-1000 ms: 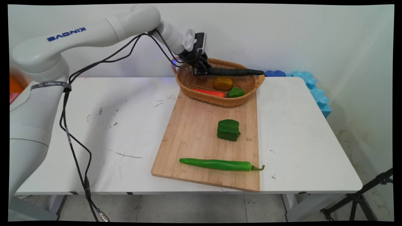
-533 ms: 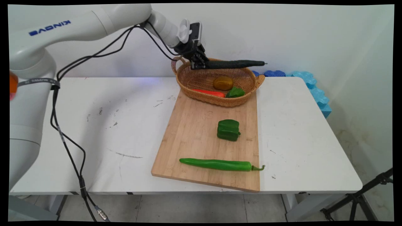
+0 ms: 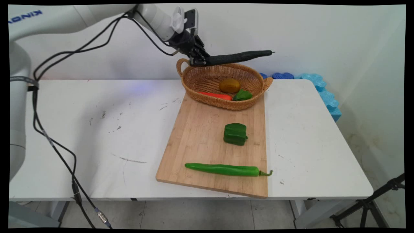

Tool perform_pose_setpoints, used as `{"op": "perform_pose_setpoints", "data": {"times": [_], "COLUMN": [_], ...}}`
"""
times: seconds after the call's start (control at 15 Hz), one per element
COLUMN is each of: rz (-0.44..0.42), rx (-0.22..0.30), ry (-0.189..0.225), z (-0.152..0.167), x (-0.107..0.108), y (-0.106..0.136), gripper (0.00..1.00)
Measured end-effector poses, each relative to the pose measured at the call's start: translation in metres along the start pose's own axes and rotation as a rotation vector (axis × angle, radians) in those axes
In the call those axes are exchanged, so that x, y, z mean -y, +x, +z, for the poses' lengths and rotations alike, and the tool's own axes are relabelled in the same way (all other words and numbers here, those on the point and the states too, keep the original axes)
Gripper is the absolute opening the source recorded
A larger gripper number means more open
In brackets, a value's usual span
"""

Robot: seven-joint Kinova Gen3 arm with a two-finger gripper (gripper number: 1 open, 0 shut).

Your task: Place the picked object on the cutting board

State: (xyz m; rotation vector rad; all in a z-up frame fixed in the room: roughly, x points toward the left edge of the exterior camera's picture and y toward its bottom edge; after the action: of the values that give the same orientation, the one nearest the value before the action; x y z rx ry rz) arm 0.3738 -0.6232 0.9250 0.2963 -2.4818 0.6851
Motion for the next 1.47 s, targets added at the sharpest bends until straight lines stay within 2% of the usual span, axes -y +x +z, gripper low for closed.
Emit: {"op": "perform_pose_setpoints", "data": {"times": [0.2, 0.53, 1.07, 1.47], "rz": [-0.031, -0.075, -0.105, -0.083], "rx": [-0.006, -0.018, -0.027, -0.029], "ry": [-0.018, -0.070, -0.205, -0.304], "z": [-0.022, -0.063, -0.110, -0.120], "x": [-0.010, -0.036, -0.092, -0.132], "y": [0.001, 0.003, -0.002, -0.010], "gripper": [0.00, 0.00, 0.00, 0.00]}}
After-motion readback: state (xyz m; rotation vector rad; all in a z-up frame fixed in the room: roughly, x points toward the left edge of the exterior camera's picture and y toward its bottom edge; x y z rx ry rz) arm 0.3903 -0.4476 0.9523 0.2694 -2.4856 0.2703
